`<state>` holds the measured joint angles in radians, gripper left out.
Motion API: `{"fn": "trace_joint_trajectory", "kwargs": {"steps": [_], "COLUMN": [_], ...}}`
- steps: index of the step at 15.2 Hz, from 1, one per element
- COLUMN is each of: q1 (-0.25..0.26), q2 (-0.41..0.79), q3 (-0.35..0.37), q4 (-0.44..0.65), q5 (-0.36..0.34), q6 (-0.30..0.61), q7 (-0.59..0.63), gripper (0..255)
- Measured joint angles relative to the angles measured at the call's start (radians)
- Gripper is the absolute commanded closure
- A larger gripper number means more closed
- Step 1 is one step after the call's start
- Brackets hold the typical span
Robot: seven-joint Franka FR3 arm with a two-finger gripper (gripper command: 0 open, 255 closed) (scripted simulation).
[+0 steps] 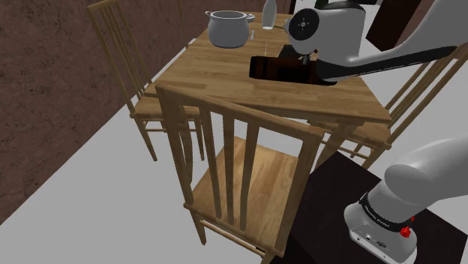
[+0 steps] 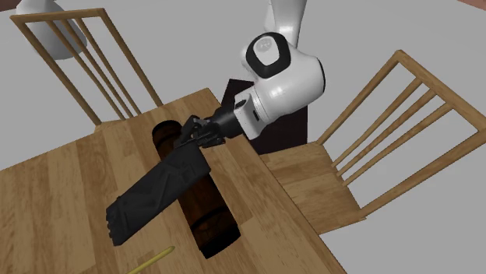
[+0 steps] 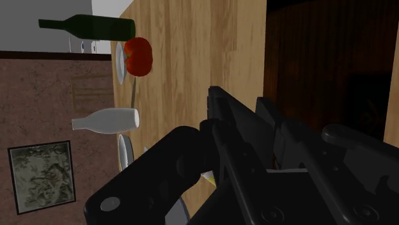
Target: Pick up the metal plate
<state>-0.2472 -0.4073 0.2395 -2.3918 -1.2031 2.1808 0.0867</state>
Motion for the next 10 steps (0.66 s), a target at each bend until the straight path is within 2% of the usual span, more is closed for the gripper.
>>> {"fn": "trace_joint_trajectory", "kwargs": {"steps": [10], "q1": [0.015], "q2": [-0.033], "q3": [-0.012], "q4": [0.078], "q5": [0.071], "q6": [-0.044], "q7": [-0.124], "gripper": [255]}}
